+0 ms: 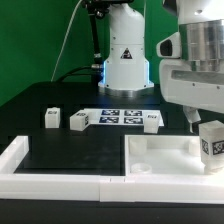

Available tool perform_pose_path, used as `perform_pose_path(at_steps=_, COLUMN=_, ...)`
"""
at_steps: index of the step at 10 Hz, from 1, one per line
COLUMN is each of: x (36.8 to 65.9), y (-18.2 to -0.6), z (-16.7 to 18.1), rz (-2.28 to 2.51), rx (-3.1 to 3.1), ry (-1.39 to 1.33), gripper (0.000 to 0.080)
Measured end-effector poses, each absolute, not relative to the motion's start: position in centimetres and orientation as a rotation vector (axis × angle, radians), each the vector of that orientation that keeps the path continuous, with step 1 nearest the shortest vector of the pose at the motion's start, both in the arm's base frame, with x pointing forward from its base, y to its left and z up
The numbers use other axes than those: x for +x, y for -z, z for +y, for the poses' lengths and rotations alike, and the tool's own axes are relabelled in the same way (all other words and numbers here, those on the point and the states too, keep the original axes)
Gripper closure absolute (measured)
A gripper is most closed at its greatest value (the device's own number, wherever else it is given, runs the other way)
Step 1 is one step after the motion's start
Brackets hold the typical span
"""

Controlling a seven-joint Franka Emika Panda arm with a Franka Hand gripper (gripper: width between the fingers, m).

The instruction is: Assemble one leg

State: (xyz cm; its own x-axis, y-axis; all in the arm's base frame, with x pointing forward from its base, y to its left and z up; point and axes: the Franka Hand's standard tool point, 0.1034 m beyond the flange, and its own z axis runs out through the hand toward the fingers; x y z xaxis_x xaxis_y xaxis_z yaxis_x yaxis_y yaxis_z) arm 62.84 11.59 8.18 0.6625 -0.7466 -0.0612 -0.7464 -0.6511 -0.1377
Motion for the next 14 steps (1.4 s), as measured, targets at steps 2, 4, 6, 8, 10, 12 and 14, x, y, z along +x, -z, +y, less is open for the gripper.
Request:
perform_pose_path(at_steps=2, x=62.83, y=-8.19, z=11.81, rz=0.841, rx=-2.877, ry=0.035, gripper=0.0151)
perform_pose_path(at_steps=4, x=62.73, y=-7.97, z=12.03, rz=0.429, rx=-2.98, ry=0.064, gripper=0.015)
perform_pose_path(at_steps=6, x=62.67, y=-8.01, z=12.36, rz=0.105, rx=-3.03, ry=0.087, gripper=0.015)
perform_pose_path(at_steps=8, x=62.7, y=-7.98, z=12.11, rz=-0.118, rx=-3.039, ry=0.099, gripper=0.0159)
perform_pose_path(at_steps=10, x=62.7, y=-7.96, z=12.07, rz=-0.158, rx=-3.04, ry=0.101, gripper=0.0338)
perform_pose_path(at_steps=12, x=62.73, y=-7.95, z=11.91, rz=-0.108, rx=-3.042, ry=0.099, gripper=0.0511)
perform_pose_path(at_steps=14, x=62.72, y=-7.94, z=11.83, rz=0.079, rx=-3.036, ry=0.089, gripper=0.0507)
